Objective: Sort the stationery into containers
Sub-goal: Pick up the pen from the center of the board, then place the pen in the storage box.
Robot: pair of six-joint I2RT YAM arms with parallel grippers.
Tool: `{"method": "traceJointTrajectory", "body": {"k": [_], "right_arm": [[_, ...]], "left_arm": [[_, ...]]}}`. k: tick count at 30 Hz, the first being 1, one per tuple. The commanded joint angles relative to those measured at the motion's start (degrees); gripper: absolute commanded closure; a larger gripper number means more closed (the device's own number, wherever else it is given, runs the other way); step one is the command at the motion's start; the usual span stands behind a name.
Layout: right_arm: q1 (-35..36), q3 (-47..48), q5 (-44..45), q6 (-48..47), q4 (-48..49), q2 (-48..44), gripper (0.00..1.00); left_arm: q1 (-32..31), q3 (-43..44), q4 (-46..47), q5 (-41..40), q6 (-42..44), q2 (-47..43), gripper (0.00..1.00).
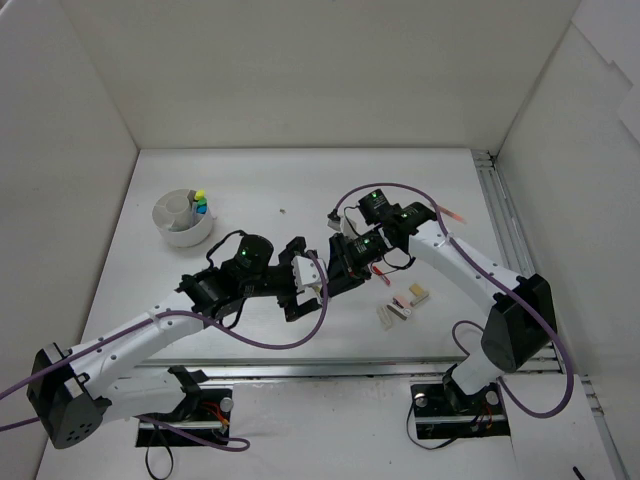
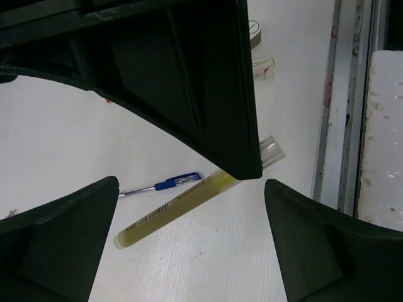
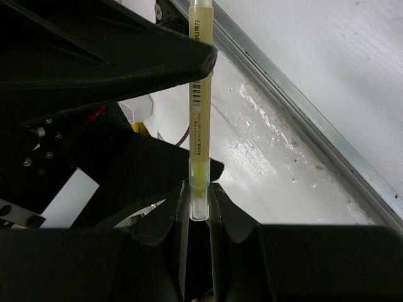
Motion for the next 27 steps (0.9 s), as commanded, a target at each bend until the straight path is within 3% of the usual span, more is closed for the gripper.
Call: {"method": "traceJointTrajectory", "body": {"k": [1,3,7,12,16,17,18,19,22,23,25,27], "right_arm": [[0.3,2.8,-3.9,2.5,-1.4,-0.8,1.00],[0.5,3.0,-4.0,2.8,-1.4,-1.2,1.00],[0.7,3.6,-3.5,3.5,-1.4,-1.5,1.00],[2.1,5.3,-2.9,3.5,-1.3,-0.4,1.00],[2.5,6.7,-1.6,3.2,-1.3,0.7,1.00],[2.4,7.0,-1.3,3.2,-1.4,0.7,1.00],[2.4,7.4,-0.8,3.0,-1.3,0.7,1.00],[2.4,7.6,-0.8,2.8,-1.3,0.8,1.00],[2.4,8.1,-0.1,2.2,-1.3,0.8,0.93],[2.3,8.2,0.4,2.0,-1.3,0.6,0.83],[2.1,8.7,1.4,1.4,-1.3,0.2,0.77],[0.8,9.3,3.2,1.1,-1.3,-0.8,0.63]], "left_arm": [[-1.2,3.3,0.9,-4.5,3.7,-0.4,0.05],[-1.8,3.0,1.3,-4.6,3.9,-0.5,0.10],[-3.0,3.0,1.7,-5.8,3.6,-0.4,0.32],[-3.5,3.3,2.7,-5.3,3.6,-0.4,0.49],[-3.5,3.5,3.2,-3.8,3.4,-0.7,0.68],[-3.5,3.3,3.2,-3.6,3.4,-0.9,0.73],[-3.5,3.2,3.8,-3.4,3.3,-1.1,0.95],[-3.5,2.8,4.5,-3.5,2.8,-1.5,1.00],[-3.5,1.8,6.1,-4.6,2.3,-2.5,1.00],[-3.5,1.6,6.4,-4.6,1.8,-2.8,1.00],[-3.5,0.8,7.8,-6.0,1.1,-3.9,1.00],[-3.5,-0.6,9.2,-8.6,-0.3,-4.6,1.00]]}}
